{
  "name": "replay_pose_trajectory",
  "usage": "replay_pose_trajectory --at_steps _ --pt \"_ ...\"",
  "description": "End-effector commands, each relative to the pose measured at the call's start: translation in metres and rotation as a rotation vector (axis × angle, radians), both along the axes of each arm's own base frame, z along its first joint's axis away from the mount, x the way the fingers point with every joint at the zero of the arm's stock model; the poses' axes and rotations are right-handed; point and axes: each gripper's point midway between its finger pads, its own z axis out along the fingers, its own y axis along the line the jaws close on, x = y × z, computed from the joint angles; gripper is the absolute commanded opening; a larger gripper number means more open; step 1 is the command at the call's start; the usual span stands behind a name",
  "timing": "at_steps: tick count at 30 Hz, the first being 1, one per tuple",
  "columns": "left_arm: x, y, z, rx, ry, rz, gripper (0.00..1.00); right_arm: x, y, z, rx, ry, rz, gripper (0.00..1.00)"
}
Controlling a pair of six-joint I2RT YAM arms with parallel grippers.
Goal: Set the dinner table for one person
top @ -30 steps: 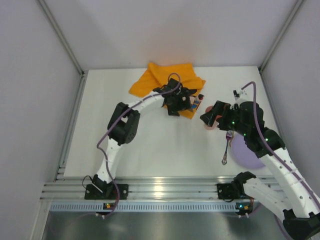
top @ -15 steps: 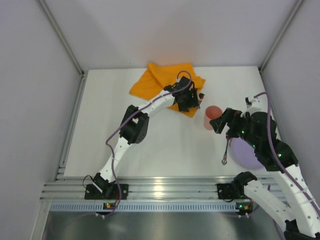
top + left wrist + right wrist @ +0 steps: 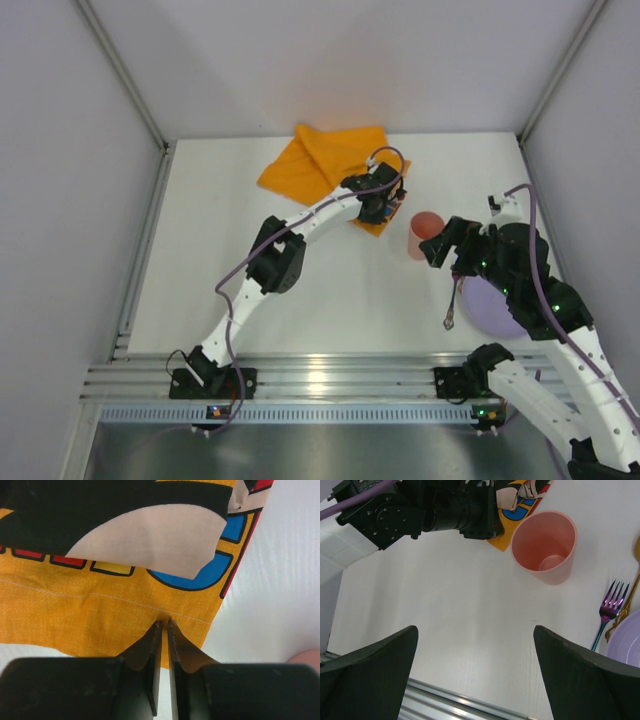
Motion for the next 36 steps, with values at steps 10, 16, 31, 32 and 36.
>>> replay_pose_trajectory --at_steps 10,16,31,32,36 --pt "-0.141 0.177 -0.115 0.681 0.464 -0.107 0.00 0.010 0.025 -0.008 0.074 0.003 0.087 1.00" --pt "-0.184 0.243 -0.087 0.569 0.512 0.045 0.00 0.021 0.045 -0.010 0.111 0.012 0.163 1.00" --pt "-0.183 0.282 0.013 0.292 0.400 0.383 0.23 0.124 0.132 -0.048 0.131 0.283 0.358 0.97" --pt "-0.180 0.283 0.017 0.289 0.387 0.390 0.34 0.125 0.136 -0.059 0.132 0.325 0.365 0.96" --pt "-0.177 0.287 0.027 0.303 0.367 0.409 0.67 0.127 0.146 -0.113 0.094 0.468 0.386 0.93"
